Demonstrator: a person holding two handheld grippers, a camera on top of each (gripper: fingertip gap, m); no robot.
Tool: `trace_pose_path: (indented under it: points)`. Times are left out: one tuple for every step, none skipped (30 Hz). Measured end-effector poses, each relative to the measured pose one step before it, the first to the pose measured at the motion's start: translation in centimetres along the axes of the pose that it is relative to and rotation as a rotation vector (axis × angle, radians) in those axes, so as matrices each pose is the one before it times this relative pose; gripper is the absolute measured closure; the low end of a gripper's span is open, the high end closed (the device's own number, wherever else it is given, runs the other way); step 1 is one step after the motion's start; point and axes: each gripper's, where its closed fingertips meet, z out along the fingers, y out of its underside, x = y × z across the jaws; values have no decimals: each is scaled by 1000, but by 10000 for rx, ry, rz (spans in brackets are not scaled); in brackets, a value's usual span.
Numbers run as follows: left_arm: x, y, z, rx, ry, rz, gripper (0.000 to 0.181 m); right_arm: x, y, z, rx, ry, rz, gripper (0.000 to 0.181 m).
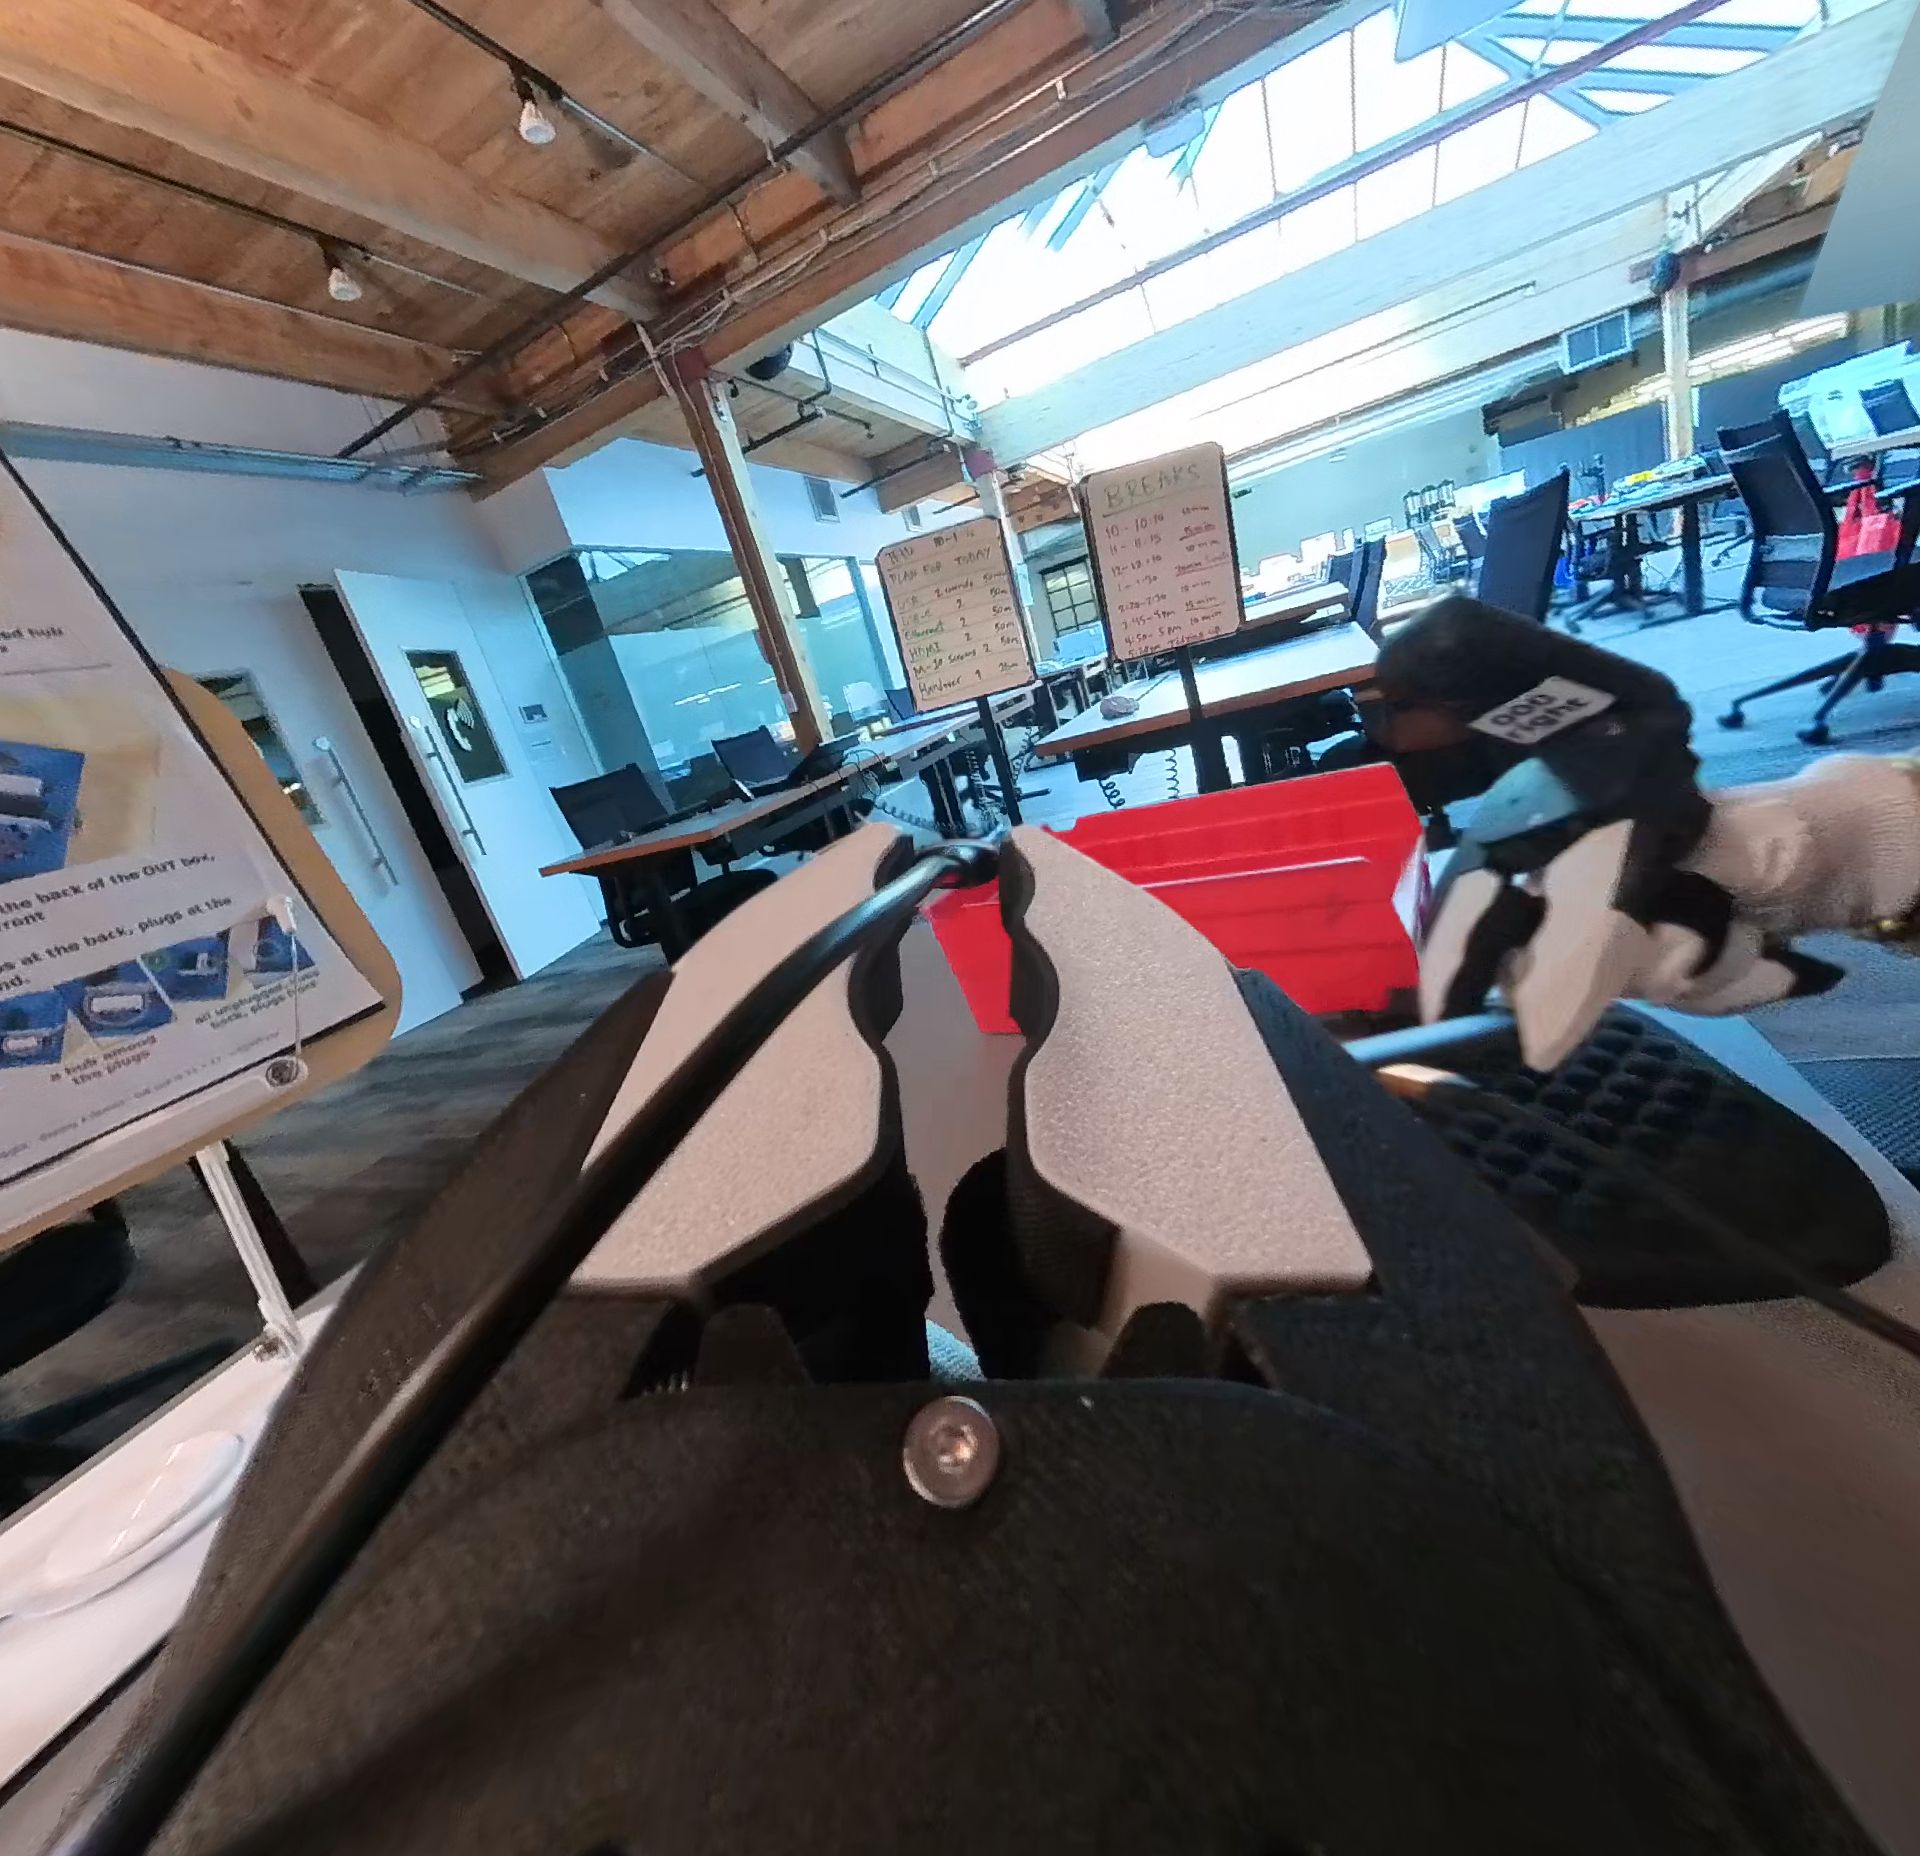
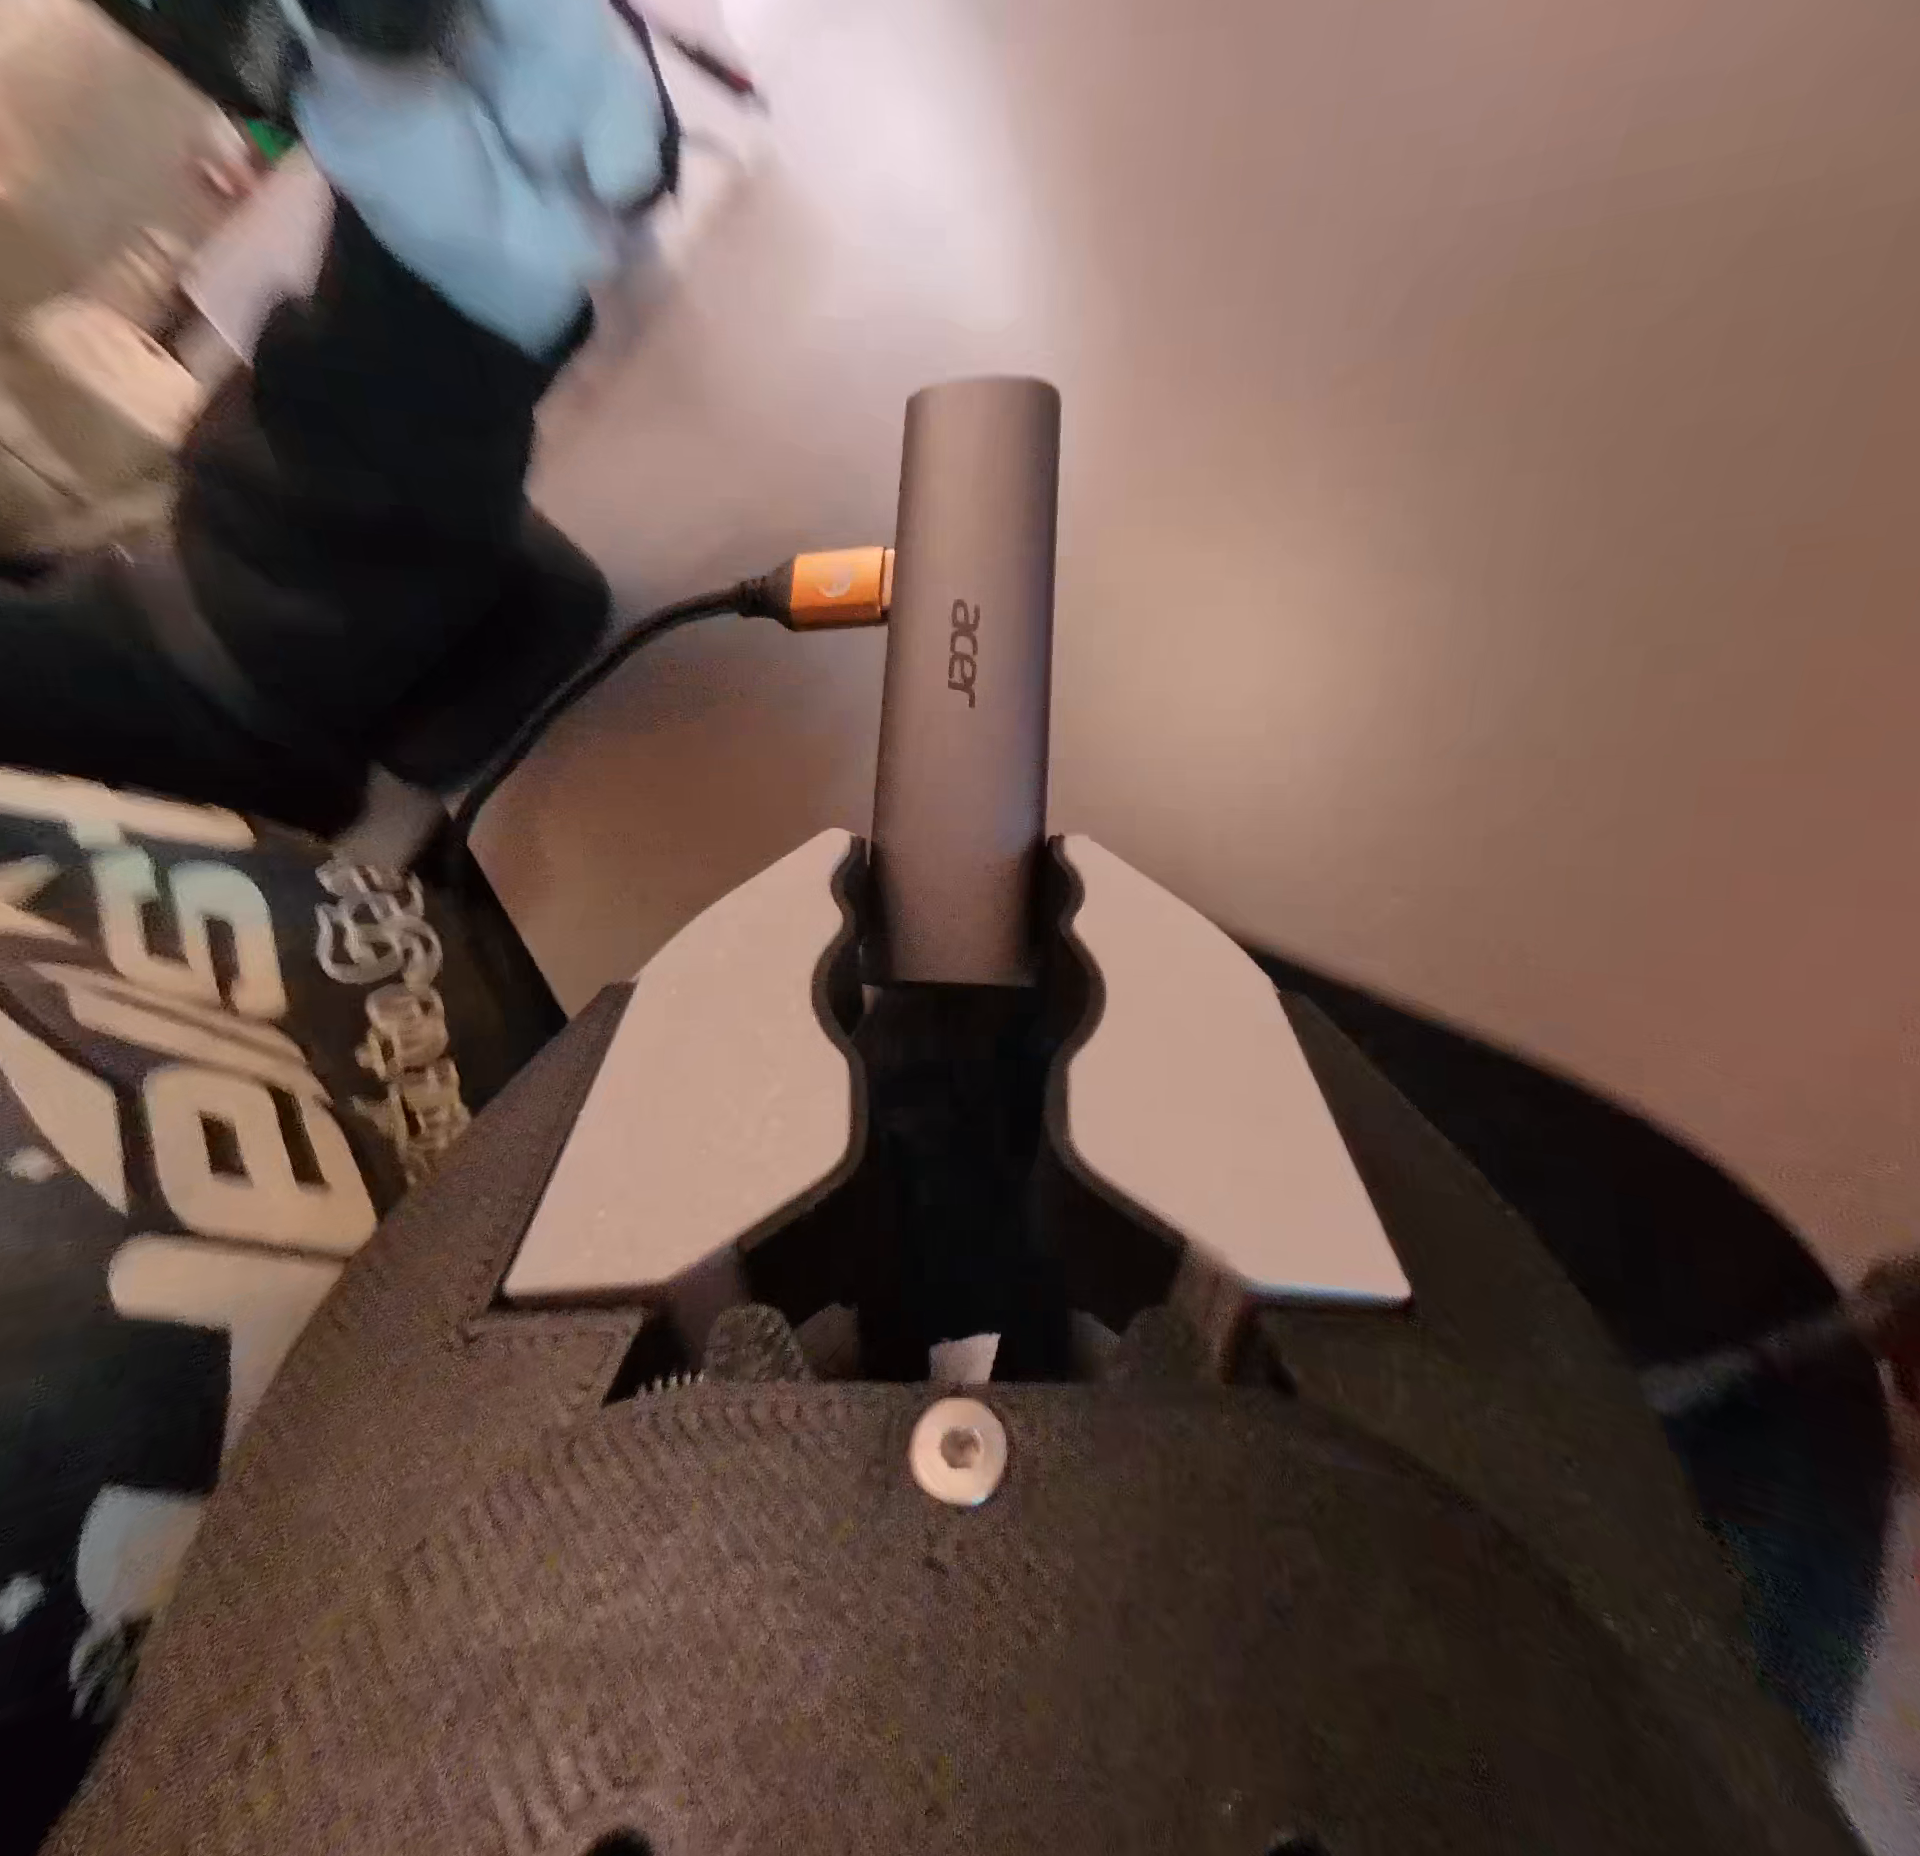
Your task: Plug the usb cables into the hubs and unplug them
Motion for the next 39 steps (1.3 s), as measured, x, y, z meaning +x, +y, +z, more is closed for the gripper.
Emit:
trace_pose_path:
  points:
    - [127,-370,-46,115,-54,90,166,-44,-1505,607,542,-238,131,149]
    - [236,-573,-66,206,8,76,166,30,-1343,749,448,-295,143,149]
    - [350,-708,-47,238,92,45,166,128,-1289,854,436,-311,185,149]
    - [385,-785,-7,253,81,74,166,335,-1271,929,452,-249,232,149]
    - [434,-724,35,194,47,179,166,470,-1242,982,448,-216,264,149]
    - [455,-544,80,92,-10,288,166,545,-1225,1025,459,-175,267,149]
    - [506,-347,130,13,-41,311,166,535,-1142,1067,419,-162,230,149]
    - [393,-261,130,12,-167,297,166,584,-1079,1088,405,-69,190,149]
    - [385,-160,106,-3,-184,284,166,562,-977,1091,390,-16,165,149]
    - [359,-85,72,-49,-191,346,166,325,-899,1055,391,-135,185,149]
    - [332,-60,46,-47,-160,426,166,122,-809,963,426,-255,291,149]
    - [348,111,52,-93,-79,356,167,-85,-584,809,369,-341,426,149]
    - [239,516,121,-246,-92,164,167,-386,-274,602,261,-443,423,149]
    - [193,1067,224,-456,-46,-93,167,-473,83,377,113,-422,341,149]
    - [190,1490,312,-556,34,-242,167,-430,371,199,-5,-339,206,149]
    - [-11,1662,324,-552,-46,-261,166,-297,577,107,-71,-249,204,149]
    - [-178,1553,276,-420,-120,-174,166,-218,632,69,-48,-234,254,149]
    - [-326,1625,261,-490,-171,-141,166,-287,558,66,-7,-311,295,147]
    - [-385,1486,256,-445,-142,-205,166,-283,493,77,-28,-274,270,149]
    - [-434,1033,155,-232,-104,-306,166,-180,416,88,-61,-103,32,147]
    - [-387,401,20,58,-42,-346,166,4,379,114,-133,123,-224,149]
    - [-217,-11,-73,175,54,-240,166,11,304,125,-148,179,-318,149]
    - [-265,-65,-86,75,-73,-17,166,-24,186,131,-102,157,-296,149]
    - [-183,-86,-79,-1,-103,274,166,-19,183,115,-93,164,-299,149]
    - [-63,-54,-49,-56,-100,457,166,7,214,116,-118,173,-293,149]
    - [-22,-64,-41,-26,-93,431,166,36,194,91,-91,187,-289,149]
    - [59,17,7,-51,-27,250,166,-6,142,72,-74,160,-294,149]
    - [13,198,40,-135,-41,119,166,-1,51,40,-31,161,-261,149]
    - [-26,250,55,-148,-71,117,166,29,-1,-15,4,179,-253,149]
    - [82,178,42,-94,4,136,166,71,-9,-35,-15,195,-266,149]
    - [23,52,25,-10,-44,107,166,79,-8,-44,-22,191,-261,149]
    - [-28,5,7,-4,-69,72,166,54,26,-21,-42,162,-224,149]
    - [-96,81,13,-85,-95,101,166,41,27,-12,-33,134,-193,149]
    - [-29,15,5,-6,-37,108,166,12,65,32,-38,105,-169,149]
    - [-25,-8,-24,24,-20,96,166,33,94,46,-59,101,-161,149]
    - [-81,73,-16,-46,-66,136,166,41,97,42,-69,99,-162,149]
    - [-2,48,11,-51,-27,236,166,-10,97,47,-72,64,-183,149]
    - [44,-51,-25,30,-24,300,166,-23,81,32,-71,64,-201,149]
    - [41,-42,-17,26,-24,282,166,-12,10,4,-23,89,-231,149]
